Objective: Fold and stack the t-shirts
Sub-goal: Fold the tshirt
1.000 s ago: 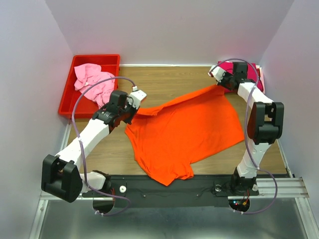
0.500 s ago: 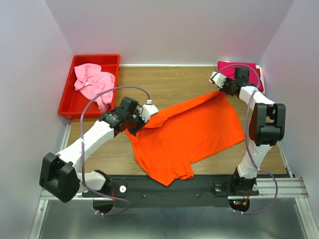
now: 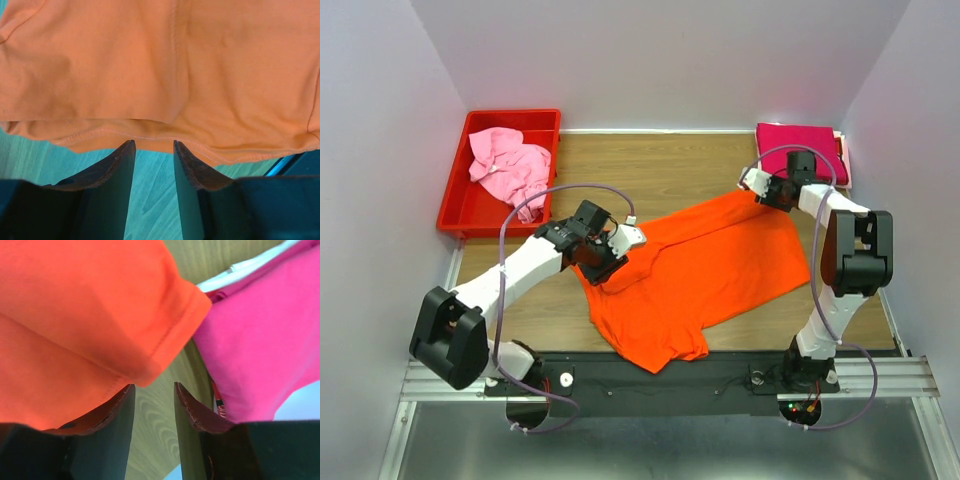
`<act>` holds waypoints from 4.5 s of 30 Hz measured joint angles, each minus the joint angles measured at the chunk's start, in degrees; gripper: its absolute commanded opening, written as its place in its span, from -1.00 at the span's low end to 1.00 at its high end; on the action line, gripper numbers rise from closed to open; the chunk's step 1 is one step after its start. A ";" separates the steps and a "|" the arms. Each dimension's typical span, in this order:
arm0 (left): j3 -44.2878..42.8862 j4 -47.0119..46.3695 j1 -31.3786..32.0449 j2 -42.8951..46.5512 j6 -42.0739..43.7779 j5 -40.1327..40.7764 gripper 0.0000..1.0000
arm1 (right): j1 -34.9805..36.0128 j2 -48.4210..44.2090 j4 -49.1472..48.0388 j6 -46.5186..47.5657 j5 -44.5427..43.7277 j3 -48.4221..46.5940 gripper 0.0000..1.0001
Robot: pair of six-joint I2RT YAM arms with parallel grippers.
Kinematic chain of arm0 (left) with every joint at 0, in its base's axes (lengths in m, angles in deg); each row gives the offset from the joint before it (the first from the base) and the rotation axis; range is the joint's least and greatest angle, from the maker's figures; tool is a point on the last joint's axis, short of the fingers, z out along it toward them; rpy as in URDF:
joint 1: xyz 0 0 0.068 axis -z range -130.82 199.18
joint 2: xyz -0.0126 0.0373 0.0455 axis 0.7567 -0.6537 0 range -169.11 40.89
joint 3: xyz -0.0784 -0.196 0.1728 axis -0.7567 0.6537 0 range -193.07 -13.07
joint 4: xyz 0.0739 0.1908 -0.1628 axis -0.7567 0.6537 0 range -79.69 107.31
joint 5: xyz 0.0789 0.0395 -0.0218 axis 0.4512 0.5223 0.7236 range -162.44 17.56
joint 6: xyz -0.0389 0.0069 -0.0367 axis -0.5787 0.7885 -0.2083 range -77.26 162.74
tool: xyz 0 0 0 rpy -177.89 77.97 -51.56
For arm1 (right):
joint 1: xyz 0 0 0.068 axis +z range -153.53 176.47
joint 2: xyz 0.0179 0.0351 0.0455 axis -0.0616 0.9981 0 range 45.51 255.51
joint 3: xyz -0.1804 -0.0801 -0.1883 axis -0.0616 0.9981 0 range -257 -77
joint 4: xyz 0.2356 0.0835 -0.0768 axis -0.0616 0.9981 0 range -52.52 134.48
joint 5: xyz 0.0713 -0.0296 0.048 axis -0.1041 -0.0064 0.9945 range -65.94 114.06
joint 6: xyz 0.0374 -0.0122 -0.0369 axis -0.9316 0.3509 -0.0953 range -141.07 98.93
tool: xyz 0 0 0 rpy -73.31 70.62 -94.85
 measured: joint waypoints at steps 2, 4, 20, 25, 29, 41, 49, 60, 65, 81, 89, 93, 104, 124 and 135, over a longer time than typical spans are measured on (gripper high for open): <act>-0.07 0.11 -0.28 0.50 0.02 -0.90 -0.04 | -0.07 0.00 0.50 -0.70 -0.35 -0.79 -0.10; -0.26 0.09 -0.70 0.94 -0.04 -1.66 -0.06 | -0.22 -0.20 1.42 -1.66 -0.50 -1.66 -0.10; -6.27 -7.72 -11.69 -17.88 -3.96 -2.29 -0.51 | -0.59 -4.42 20.13 -9.18 -0.87 3.80 -0.30; -9.75 -8.07 -13.94 -24.39 -3.80 -1.99 -0.59 | -0.59 -5.90 21.68 -9.75 -1.90 7.74 -0.30; -16.90 -7.48 -14.91 -30.14 -2.80 -1.51 -0.60 | 0.00 -6.32 24.20 -10.43 -2.08 8.09 -0.29; -33.24 -5.05 -17.22 -40.15 1.16 -2.69 -0.14 | 6.49 -11.74 39.50 -13.77 0.26 13.25 -0.26; -29.51 -1.57 -18.34 -25.97 1.90 -8.90 0.01 | 2.84 -11.91 42.56 -17.88 5.42 -4.09 -0.26; -18.78 -3.26 -18.25 -18.47 0.61 -11.21 -0.05 | 1.53 -0.22 35.32 -20.83 1.11 -7.28 -0.31; -15.04 -4.52 -18.27 -21.68 -0.13 -9.64 -0.10 | 1.11 5.18 32.87 -22.16 -0.94 -8.90 -0.34; -18.03 -10.49 -20.90 -31.26 -1.29 -4.74 -0.09 | 0.92 10.05 27.34 -26.40 -2.25 -17.66 -0.21; -18.10 -6.38 -21.55 -24.39 -0.07 -10.27 0.02 | 0.85 -0.59 27.65 -23.10 -1.42 -12.02 -0.20; -18.69 -5.35 -20.31 -20.98 -0.04 -12.48 0.09 | 0.74 -0.83 27.39 -20.79 -1.95 -11.91 -0.20; -16.28 -6.23 -14.60 -21.16 -2.62 -11.63 0.10 | -1.07 6.49 27.43 -16.72 -4.55 -11.91 -0.17; -15.47 -7.93 -14.53 -27.80 -5.11 -7.45 0.03 | -1.33 7.76 27.36 -16.06 -5.03 -12.22 -0.18; -14.60 -8.07 -14.51 -27.80 -5.22 -6.86 -0.68 | -1.33 7.76 27.39 -16.04 -5.03 -12.22 -0.18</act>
